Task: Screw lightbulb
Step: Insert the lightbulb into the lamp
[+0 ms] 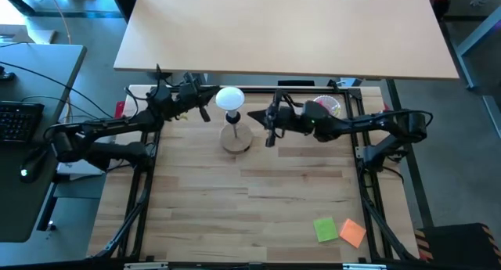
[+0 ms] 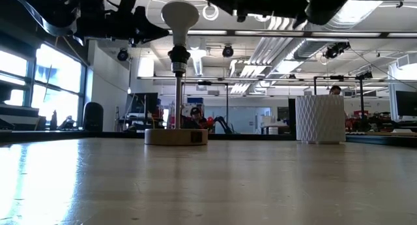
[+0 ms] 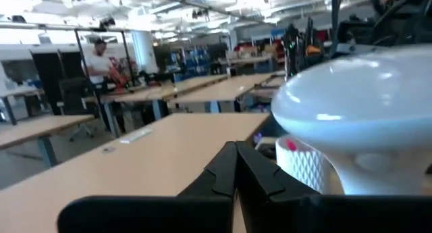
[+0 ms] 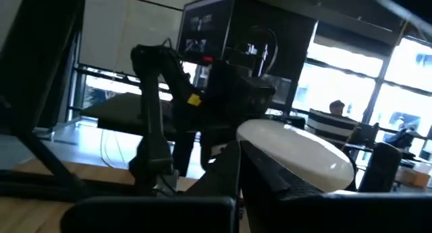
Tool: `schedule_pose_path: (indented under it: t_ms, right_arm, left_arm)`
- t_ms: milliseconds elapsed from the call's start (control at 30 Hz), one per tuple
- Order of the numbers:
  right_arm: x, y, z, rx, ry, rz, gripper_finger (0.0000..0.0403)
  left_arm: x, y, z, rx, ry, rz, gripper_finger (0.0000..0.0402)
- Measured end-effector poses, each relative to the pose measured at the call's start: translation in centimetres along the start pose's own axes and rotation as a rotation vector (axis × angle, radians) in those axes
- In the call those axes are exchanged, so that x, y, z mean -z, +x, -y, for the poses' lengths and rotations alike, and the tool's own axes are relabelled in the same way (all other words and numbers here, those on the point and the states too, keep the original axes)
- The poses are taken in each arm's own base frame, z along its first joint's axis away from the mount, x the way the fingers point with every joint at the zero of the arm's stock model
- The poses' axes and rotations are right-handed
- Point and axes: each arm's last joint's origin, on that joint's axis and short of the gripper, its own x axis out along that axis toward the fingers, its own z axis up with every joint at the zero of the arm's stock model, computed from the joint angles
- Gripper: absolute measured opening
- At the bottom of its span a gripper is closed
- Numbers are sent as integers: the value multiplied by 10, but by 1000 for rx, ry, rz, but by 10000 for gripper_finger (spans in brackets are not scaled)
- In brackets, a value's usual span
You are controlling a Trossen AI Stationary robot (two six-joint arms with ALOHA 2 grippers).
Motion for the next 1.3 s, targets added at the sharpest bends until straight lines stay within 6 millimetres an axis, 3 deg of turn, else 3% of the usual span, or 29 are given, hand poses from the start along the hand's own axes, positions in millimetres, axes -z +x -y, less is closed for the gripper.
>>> schedule_pose_path:
  t_ms: [167, 467, 967, 1300]
  right_arm:
    - [9, 11, 14, -38, 41, -11, 0]
    - [13, 22, 19, -41, 44, -4, 0]
    - [15, 21, 27, 72, 41, -34, 0]
    - [18, 20, 33, 269, 40, -86, 0]
  left_arm:
    - [5, 8, -3, 1, -13, 54, 0]
    - [13, 21, -3, 157, -72, 71, 0]
    - [-1, 6, 5, 215, -146, 13, 0]
    - [-5, -3, 15, 277, -187, -64, 0]
